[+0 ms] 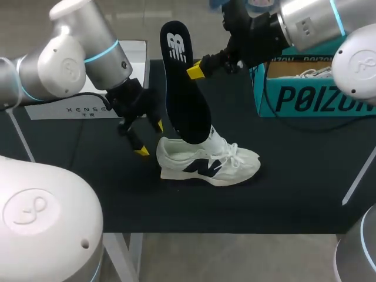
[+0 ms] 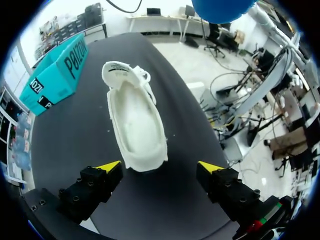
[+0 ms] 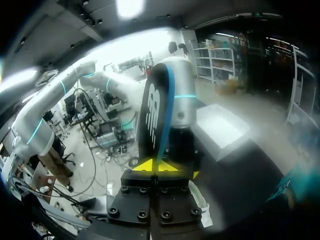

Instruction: Take the shoe out of the shoebox, open the shoe tongue, remove and reinsert the insole, then place the shoe into the shoebox

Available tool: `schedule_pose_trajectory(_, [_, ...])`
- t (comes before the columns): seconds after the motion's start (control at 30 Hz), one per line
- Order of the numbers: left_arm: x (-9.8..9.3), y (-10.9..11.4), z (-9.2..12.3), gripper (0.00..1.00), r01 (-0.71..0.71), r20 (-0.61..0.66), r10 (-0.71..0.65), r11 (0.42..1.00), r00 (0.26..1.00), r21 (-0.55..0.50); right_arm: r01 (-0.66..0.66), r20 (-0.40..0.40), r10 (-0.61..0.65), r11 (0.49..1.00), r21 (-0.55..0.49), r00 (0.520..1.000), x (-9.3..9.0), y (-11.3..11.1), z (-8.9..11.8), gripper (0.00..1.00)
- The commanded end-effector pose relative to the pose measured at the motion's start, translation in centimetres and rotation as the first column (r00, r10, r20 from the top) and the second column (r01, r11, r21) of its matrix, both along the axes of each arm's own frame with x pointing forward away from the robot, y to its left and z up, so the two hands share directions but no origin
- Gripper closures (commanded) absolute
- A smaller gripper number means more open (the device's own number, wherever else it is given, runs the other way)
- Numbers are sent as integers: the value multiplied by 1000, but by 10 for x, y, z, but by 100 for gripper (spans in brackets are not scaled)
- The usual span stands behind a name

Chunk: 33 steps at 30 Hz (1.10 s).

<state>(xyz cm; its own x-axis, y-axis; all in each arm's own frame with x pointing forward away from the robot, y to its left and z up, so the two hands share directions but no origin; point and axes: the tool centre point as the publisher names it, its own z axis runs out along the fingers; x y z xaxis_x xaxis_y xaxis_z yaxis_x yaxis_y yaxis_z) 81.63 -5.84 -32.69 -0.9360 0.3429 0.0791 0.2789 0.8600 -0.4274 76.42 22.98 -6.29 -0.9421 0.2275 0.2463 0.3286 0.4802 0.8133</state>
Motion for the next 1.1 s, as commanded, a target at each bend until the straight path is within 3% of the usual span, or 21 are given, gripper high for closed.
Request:
schedule_pose_trajectory(0.03, [-10,0,6,0,-13,39,12,999,999,38,2,1,-2,1000,2,1000,0,1,-1,100])
schedule_pose_trajectory(0.33, [-10,0,6,0,-13,39,12,999,999,38,2,1,-2,1000,2,1000,0,1,-1,100])
schedule_pose_trajectory(0.47, [-10,0,6,0,-13,39,12,999,999,38,0,-11,0,999,-39,1000,-1,-4,9,100])
schedule_pose_trajectory(1.1, [-10,0,6,0,-13,39,12,999,999,38,43,-33,-47,994,-102,998,-53,-38,31,100])
